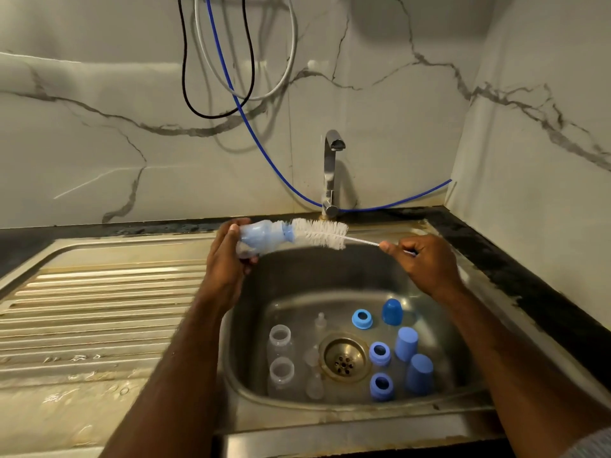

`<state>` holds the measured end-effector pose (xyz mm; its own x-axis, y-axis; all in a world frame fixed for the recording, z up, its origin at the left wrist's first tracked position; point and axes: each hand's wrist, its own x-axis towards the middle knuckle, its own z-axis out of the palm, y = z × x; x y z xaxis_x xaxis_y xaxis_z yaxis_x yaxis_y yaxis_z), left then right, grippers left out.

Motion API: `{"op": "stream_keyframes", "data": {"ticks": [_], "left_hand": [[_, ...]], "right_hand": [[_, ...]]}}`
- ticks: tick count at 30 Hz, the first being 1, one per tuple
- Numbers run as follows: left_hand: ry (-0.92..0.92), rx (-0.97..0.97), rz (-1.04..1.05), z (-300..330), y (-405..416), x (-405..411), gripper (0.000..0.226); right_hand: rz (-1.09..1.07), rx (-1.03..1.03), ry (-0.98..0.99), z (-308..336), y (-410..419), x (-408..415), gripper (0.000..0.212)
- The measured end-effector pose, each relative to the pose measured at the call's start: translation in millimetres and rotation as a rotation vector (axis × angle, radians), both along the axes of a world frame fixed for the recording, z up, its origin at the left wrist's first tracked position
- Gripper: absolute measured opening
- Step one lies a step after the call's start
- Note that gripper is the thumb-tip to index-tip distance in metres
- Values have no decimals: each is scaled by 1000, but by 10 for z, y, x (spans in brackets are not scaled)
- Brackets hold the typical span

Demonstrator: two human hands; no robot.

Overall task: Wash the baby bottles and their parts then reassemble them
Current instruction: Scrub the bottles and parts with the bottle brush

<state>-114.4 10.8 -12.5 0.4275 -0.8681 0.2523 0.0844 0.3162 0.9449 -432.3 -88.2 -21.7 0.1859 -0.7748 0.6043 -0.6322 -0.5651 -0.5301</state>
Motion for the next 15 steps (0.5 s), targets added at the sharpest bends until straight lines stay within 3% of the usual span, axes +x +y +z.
{"op": "stream_keyframes", "data": {"ticks": [3,6,9,12,15], "left_hand": [[151,133,-33,-5,-10,-38,39],[211,163,-81,-72,-28,-53,43],[31,83,24,-146,-34,-9,34],[-136,2,-30,-160,-36,97,23],[-495,13,-4,-116,-83,116,21]], "right_hand": [[-46,28,-102,-27,-11,37,55],[-59,7,-55,-69,-4,112,53],[8,-61,101,-101,7,123,55],[5,-103,288,-65,-5,78,59],[-91,-168,338,-18,-12,-4,58]]}}
